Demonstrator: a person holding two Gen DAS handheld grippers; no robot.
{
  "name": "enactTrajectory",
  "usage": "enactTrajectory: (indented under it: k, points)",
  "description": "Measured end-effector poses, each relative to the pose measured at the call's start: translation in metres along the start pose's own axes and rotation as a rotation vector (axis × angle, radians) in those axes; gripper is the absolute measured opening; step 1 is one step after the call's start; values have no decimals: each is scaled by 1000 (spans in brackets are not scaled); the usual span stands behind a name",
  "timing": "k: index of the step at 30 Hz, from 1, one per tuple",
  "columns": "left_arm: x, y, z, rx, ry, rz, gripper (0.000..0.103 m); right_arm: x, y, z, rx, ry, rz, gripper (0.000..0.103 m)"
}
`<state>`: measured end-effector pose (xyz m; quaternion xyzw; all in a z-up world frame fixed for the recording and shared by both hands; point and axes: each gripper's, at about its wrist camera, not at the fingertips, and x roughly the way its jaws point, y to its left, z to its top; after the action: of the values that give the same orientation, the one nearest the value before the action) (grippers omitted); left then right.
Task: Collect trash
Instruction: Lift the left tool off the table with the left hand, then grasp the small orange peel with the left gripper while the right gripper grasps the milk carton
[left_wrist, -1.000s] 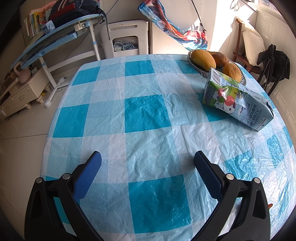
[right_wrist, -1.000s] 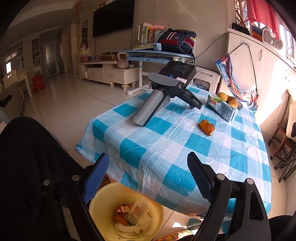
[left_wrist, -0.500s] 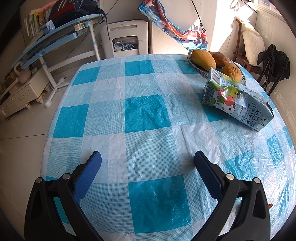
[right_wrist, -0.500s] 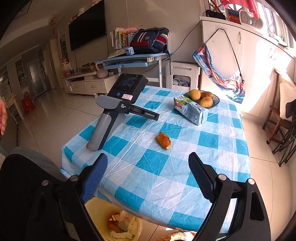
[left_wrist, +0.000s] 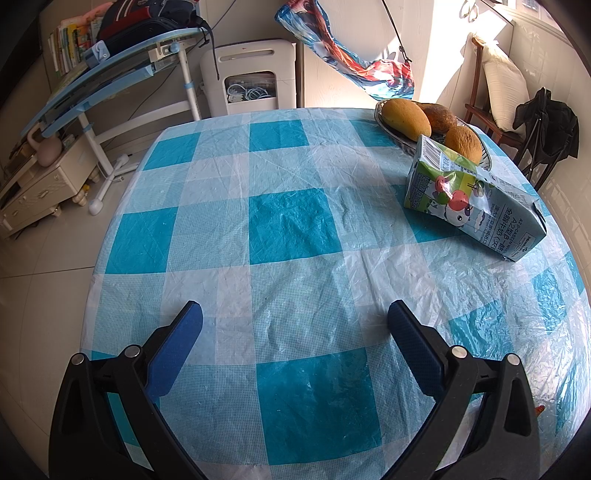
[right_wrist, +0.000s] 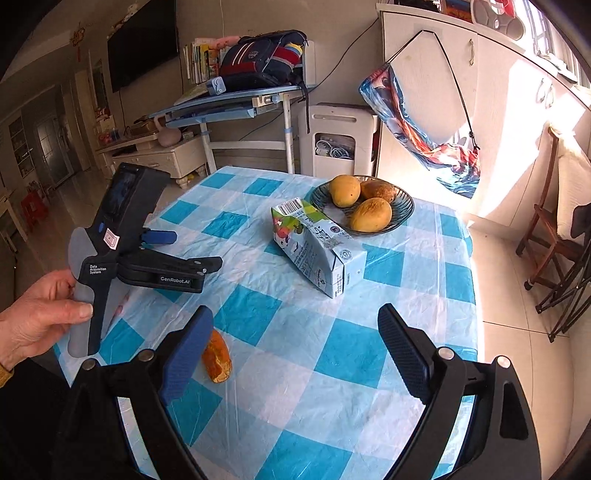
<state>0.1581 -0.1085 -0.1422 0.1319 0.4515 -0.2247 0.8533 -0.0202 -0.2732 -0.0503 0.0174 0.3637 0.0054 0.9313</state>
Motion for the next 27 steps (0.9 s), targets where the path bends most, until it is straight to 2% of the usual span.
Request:
enactTrajectory:
  k: [3, 7, 8, 10, 13, 16, 18, 21, 24, 27]
  points:
    - [0, 0, 0, 1, 0, 1, 97, 22, -9, 14, 5, 2, -12, 87]
    - [-6, 1, -3, 16, 61, -19, 96, 47, -22, 27, 33, 2, -15, 87]
    - [-11, 1, -4, 11, 71, -58, 96, 52, -24, 29, 45, -1, -6, 87]
    - [-30, -3, -8, 29, 34, -186, 96, 60, -28, 33, 58, 0, 15, 87]
    - [-64, -19, -19, 116, -18, -360, 96, 69, -31, 37, 53, 1, 40, 87]
    - [-87, -40, -33, 189, -53, -463, 96, 78, -34, 39, 69, 11, 66, 87]
    - [-90, -51, -43, 199, -43, -509, 96, 81, -33, 39, 76, 21, 83, 87]
    - [-78, -60, -58, 121, 29, -580, 96, 80, -28, 40, 58, 20, 94, 87]
    - [-66, -56, -70, -65, 85, -667, 96, 80, -27, 41, 56, 15, 100, 87]
    - [-67, -63, -75, -116, 63, -653, 96, 83, -27, 43, 73, 20, 109, 87]
